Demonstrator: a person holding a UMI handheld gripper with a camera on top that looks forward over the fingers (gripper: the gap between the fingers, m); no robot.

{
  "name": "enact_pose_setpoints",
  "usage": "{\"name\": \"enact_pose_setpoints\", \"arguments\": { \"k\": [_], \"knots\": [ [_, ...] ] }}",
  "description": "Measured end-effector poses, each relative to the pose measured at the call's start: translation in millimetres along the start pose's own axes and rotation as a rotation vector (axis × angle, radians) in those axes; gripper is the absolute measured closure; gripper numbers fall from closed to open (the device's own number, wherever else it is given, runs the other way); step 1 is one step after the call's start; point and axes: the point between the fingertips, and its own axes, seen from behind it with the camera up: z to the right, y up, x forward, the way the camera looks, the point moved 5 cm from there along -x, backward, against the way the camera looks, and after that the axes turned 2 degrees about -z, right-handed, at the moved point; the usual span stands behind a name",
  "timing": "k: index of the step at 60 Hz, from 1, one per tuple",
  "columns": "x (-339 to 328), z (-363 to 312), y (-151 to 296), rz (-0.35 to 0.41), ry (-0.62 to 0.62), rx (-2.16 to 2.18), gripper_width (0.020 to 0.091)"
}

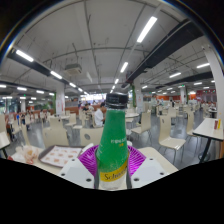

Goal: Pour water

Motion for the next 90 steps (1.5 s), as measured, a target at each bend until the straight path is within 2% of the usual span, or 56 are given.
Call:
{"name": "enact_pose_setpoints", "arguments": {
  "k": [5, 13, 20, 21, 22, 24, 37, 39, 42, 45, 47, 49, 51, 53, 61, 75, 82, 90],
  "knots": [
    [1.5, 14.2, -53.1, -0.104, 0.003, -0.083, 0.0747],
    [3.7, 2.0, -99.1, -0.162, 0.058, -0.09, 0.0745],
    [0.2, 9.4, -137.3, -0.207, 0.023, -0.144, 0.0737],
    [-1.3, 11.2, -140.6, -0.205, 0.015, -0.146, 0.0734],
    [-0.7, 10.3, -133.6, -0.146, 0.018, -0.131, 0.0735],
    [5.2, 15.9, -135.1, -0.137, 0.011, -0.119, 0.0739],
    [1.9, 13.3, -136.6, -0.127, 0.001, -0.114, 0.0734],
    [3.0, 11.7, -138.9, -0.131, 0.002, -0.109, 0.0706],
    [-0.4, 13.2, -137.4, -0.16, 0.006, -0.105, 0.0626],
    [4.1, 12.4, -142.5, -0.216, 0.016, -0.105, 0.0559],
    [-1.0, 14.7, -145.1, -0.282, 0.018, -0.099, 0.0488],
    [-5.5, 14.6, -149.3, -0.34, 0.019, -0.084, 0.0386],
    [-0.9, 13.7, -152.2, -0.361, 0.021, -0.066, 0.029],
    [-10.2, 12.7, -145.4, -0.361, 0.016, -0.046, 0.0235],
    [-31.9, 5.6, -130.2, -0.393, -0.005, 0.02, 0.0254],
    [-108.1, -18.4, -119.2, -0.524, -0.115, 0.006, 0.0253],
    [-148.0, -78.9, -104.3, -0.584, -0.101, 0.043, 0.0254],
    [-171.7, -182.9, -86.5, -0.606, -0.038, 0.018, 0.0255]
  ]
}}
